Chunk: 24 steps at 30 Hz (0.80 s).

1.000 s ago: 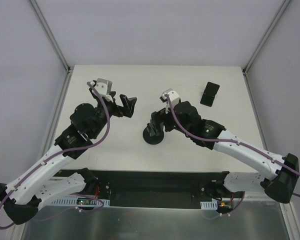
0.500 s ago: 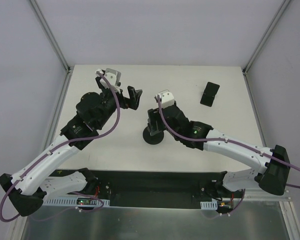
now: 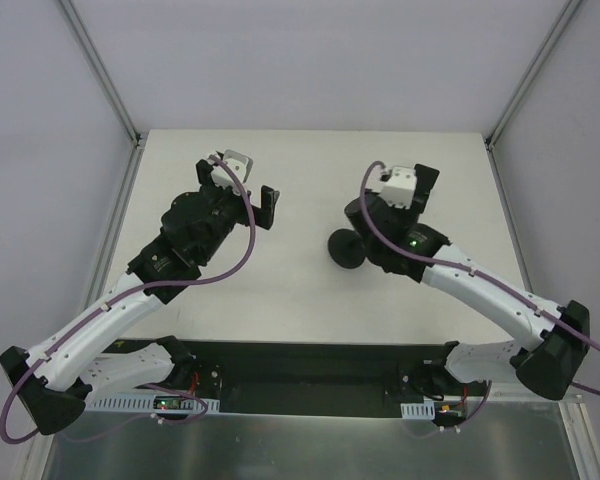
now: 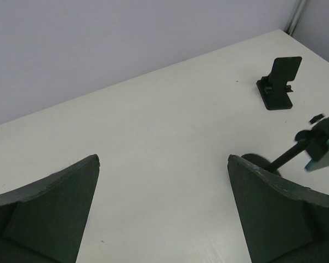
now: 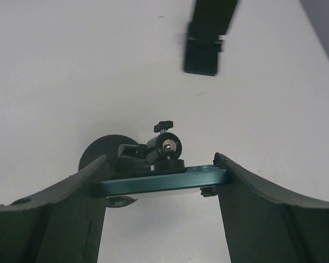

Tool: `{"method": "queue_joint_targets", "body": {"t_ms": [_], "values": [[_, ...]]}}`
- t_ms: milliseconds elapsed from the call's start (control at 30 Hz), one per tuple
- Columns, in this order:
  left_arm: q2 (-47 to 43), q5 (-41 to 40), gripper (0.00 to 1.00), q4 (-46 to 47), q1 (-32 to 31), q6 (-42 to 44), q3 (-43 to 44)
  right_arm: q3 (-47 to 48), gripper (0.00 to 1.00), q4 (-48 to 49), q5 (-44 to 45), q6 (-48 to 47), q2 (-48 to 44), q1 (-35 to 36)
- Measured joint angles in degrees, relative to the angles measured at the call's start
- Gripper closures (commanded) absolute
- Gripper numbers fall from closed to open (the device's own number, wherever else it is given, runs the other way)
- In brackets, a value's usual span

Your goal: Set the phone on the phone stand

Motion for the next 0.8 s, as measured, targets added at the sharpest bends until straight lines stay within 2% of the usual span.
{"method": "queue_joint_targets", "body": {"t_ms": [133,300,500,633,800], "values": [[-0.3,-0.2,0.01,0.1,0.0,0.6,-0.1,-0.3,0.99,-8.8,3.9,5.8,-4.6,-11.0],[-0.3,-0.2,0.01,0.2,0.0,0.6,-0.5,-1.5,0.99,-15.4,8.0,6.3,-12.8,-18.7],[-0.3,0.3,0.01,0.2,0.0,0.5,-0.6,-3.9,0.99,-17.1,10.5,3.3,-21.7,-30.0],[-0.3,0.5,0.01,0.2,0.0,0.1,-0.7,-7.8,0.99,-17.1,8.4,2.3,-27.1,-41.7],[-0.3,0.9,0.01,0.2,0.0,-0.1,-0.7,-9.2,0.99,-18.6,5.0,2.9,-27.4,-53.9]]}}
